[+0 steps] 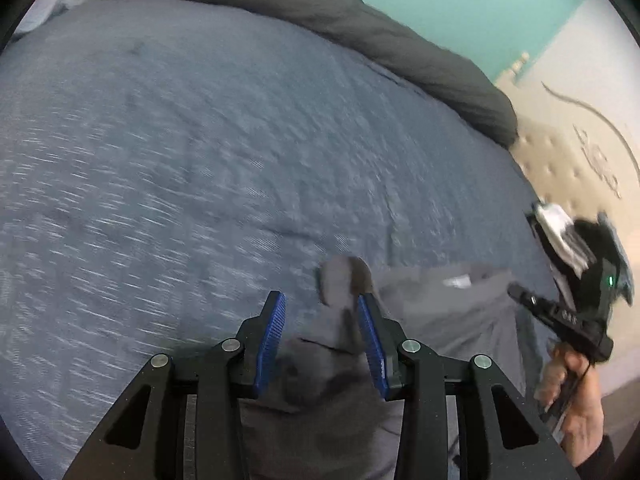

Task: Fold clothes

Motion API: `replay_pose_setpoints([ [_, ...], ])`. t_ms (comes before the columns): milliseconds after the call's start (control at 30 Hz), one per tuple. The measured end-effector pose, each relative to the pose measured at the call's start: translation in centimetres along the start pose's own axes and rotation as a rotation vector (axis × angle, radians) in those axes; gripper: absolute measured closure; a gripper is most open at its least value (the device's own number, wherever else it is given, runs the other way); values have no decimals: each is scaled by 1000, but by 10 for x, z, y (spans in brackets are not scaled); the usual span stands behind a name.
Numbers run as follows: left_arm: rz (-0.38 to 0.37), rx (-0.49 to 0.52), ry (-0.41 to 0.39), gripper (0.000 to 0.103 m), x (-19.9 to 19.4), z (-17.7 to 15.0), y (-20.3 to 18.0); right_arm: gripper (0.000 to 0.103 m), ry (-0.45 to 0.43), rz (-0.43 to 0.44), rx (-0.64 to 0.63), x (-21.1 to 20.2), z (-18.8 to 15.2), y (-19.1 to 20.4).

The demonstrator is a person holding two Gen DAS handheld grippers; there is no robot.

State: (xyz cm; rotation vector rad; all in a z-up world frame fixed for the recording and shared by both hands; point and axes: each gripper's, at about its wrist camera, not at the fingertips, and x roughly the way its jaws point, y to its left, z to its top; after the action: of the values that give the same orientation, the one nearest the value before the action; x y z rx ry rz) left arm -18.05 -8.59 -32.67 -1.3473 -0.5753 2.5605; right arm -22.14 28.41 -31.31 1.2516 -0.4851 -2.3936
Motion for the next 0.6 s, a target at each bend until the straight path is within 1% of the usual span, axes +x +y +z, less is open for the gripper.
replay_pose_setpoints([
  [167, -15, 49, 46, 62, 20, -1, -16, 100, 2, 13, 3, 1, -1, 1],
  [433, 59, 44, 11, 62, 30, 9, -13, 100, 5, 22, 15, 0, -1, -2],
  [467, 61, 43, 6, 62, 31, 7, -11, 100, 4, 24, 17, -1, -1, -3],
  [500, 57, 42, 4, 68, 31, 6, -10, 100, 3, 27, 17, -1, 0, -4],
  [533, 51, 46, 7, 84, 32, 7, -11, 100, 1, 29, 17, -1, 0, -4],
  [600, 45, 59, 2, 99, 32, 7, -15, 100, -4, 33, 16, -3, 0, -3],
])
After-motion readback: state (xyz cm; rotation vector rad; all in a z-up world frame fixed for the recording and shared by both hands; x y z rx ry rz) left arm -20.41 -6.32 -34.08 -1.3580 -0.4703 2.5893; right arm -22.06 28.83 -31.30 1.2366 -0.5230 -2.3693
